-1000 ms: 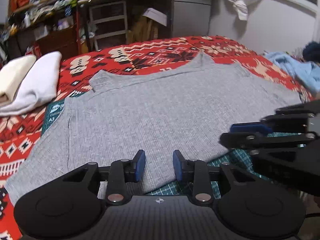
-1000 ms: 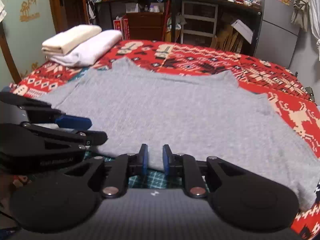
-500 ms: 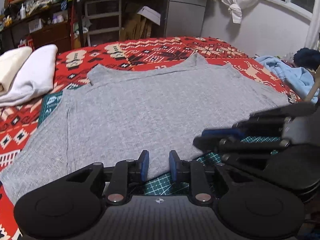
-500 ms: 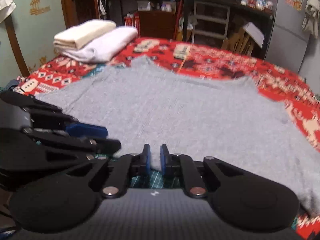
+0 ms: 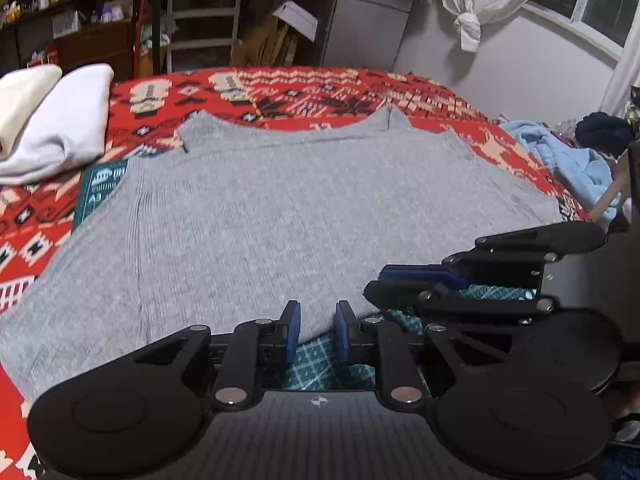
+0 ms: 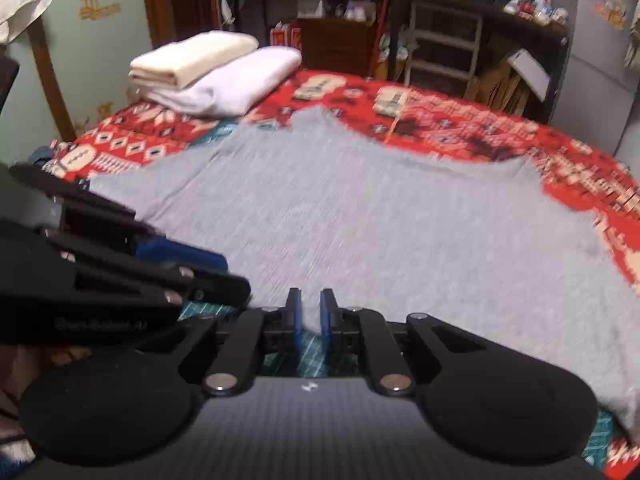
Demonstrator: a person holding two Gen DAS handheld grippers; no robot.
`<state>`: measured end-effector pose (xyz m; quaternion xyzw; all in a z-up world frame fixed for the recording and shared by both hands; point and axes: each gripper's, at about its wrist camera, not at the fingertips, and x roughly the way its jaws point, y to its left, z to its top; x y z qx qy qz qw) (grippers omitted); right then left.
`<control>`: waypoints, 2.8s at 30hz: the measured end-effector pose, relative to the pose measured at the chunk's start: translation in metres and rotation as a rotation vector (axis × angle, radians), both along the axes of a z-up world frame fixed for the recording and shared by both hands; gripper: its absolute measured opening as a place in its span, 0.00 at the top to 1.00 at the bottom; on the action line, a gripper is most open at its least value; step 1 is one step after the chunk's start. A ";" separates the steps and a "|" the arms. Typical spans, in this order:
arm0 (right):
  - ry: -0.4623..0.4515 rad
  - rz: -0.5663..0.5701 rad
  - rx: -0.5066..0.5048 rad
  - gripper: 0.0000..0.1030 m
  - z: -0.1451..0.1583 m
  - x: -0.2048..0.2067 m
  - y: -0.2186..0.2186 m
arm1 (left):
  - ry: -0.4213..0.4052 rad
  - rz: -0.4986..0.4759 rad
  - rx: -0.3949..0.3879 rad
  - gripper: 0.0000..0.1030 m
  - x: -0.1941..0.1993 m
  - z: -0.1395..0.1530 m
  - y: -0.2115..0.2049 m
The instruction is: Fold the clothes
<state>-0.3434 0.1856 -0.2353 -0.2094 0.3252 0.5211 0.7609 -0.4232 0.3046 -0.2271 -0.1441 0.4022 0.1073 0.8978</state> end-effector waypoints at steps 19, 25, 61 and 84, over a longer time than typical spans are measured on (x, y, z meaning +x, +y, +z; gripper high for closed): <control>0.008 -0.279 -0.010 0.89 0.006 0.060 -0.077 | 0.002 0.027 -0.033 0.82 -0.004 -0.001 0.008; 0.040 -0.377 0.025 0.89 0.012 0.084 -0.099 | 0.006 0.028 -0.032 0.82 -0.003 0.000 0.008; -0.030 -0.408 0.070 0.53 0.023 0.092 -0.103 | -0.045 0.093 0.041 0.73 -0.007 0.009 0.006; -0.079 -0.401 0.066 0.00 -0.022 0.074 -0.081 | 0.060 0.184 0.188 0.37 -0.012 -0.007 -0.002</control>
